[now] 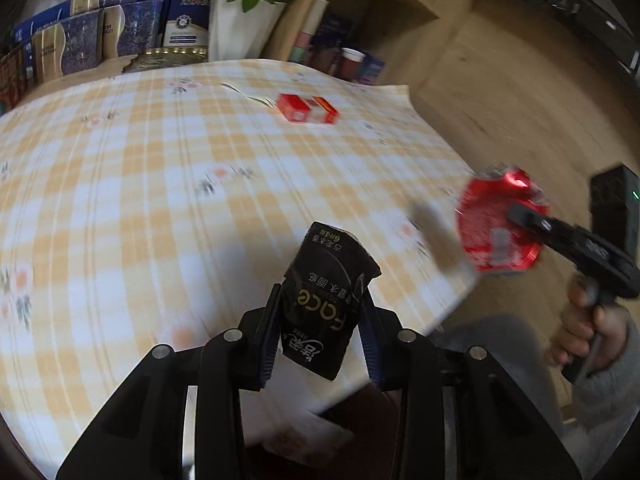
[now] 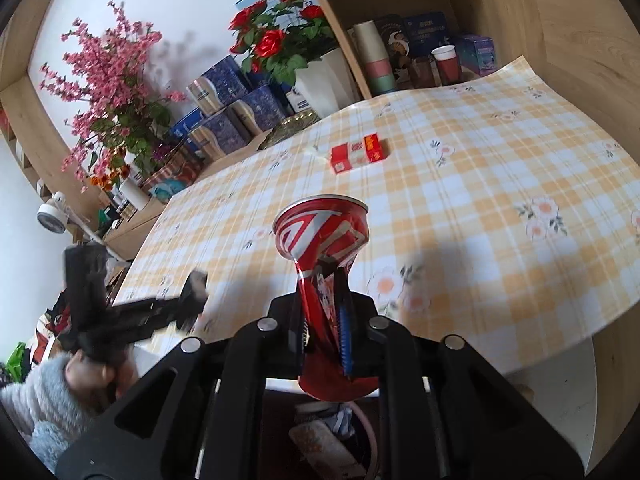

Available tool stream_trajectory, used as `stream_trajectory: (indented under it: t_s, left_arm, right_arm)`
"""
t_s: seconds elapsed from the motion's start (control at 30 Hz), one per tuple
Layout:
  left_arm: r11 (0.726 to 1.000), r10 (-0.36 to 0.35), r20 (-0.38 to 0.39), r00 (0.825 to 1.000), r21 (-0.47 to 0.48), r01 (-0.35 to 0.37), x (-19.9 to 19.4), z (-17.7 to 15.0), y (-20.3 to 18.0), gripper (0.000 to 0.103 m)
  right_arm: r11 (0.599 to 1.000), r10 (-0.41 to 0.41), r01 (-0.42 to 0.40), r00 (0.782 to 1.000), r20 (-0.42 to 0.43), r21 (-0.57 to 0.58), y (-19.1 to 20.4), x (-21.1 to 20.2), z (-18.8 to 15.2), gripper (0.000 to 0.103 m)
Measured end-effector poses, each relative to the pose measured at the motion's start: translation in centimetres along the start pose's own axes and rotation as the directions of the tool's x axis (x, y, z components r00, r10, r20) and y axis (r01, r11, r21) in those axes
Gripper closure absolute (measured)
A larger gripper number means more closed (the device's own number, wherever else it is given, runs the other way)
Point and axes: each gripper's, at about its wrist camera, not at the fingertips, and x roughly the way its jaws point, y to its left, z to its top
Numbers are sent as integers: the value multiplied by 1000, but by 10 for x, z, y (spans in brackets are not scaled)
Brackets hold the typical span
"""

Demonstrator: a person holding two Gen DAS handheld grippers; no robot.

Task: Collect trash
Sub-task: 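Drop the black pack into the bin with the left tool while the right tool carries the can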

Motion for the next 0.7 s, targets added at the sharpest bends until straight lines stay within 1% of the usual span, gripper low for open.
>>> stream_trajectory:
  t_s: [0.1, 0.2, 0.23, 0.27, 0.3, 0.33, 0.4, 0.47, 0.53, 0.63, 0.7]
  left_arm:
    - [999, -29, -25, 999, 27, 30, -13, -33, -16, 68]
    - [997, -37, -96, 995, 65, 43, -13, -68, -27, 68]
    - [995, -37, -132, 991, 84, 49, -10, -80, -30, 68]
    - [994, -33, -167, 985, 101, 50, -6, -89, -32, 68]
    - [991, -23, -218, 976, 124, 51, 2, -101, -36, 68]
    - [989, -15, -247, 969, 141, 51, 7, -108, -38, 68]
    - [982, 15, -320, 947, 184, 46, 23, -124, -43, 68]
    - [979, 52, -360, 931, 203, 24, 37, -134, -44, 68]
    - [982, 66, -382, 922, 187, 7, 48, -140, -41, 68]
    - [991, 69, -398, 915, 136, -15, 59, -142, -32, 67]
    - [993, 69, -404, 912, 116, -24, 63, -143, -28, 64]
  right_arm:
    - [1000, 13, -13, 1000, -10, -24, 9, -6, -14, 87]
    - [999, 24, -25, 999, -24, -36, 15, -9, -28, 87]
    - [999, 27, -28, 999, -30, -35, 16, -9, -32, 87]
    - [999, 30, -32, 999, -37, -32, 16, -8, -37, 87]
    - [999, 32, -34, 998, -45, -29, 16, -7, -41, 87]
    - [999, 33, -34, 998, -51, -26, 17, -6, -43, 87]
    - [999, 36, -38, 997, -65, -26, 19, -5, -49, 87]
    - [999, 32, -35, 997, -71, -40, 23, -5, -53, 87]
    - [998, 36, -39, 996, -77, -42, 26, -5, -56, 87]
    - [998, 39, -43, 995, -94, -45, 28, -4, -62, 87]
    - [998, 40, -46, 993, -111, -45, 27, -2, -69, 87]
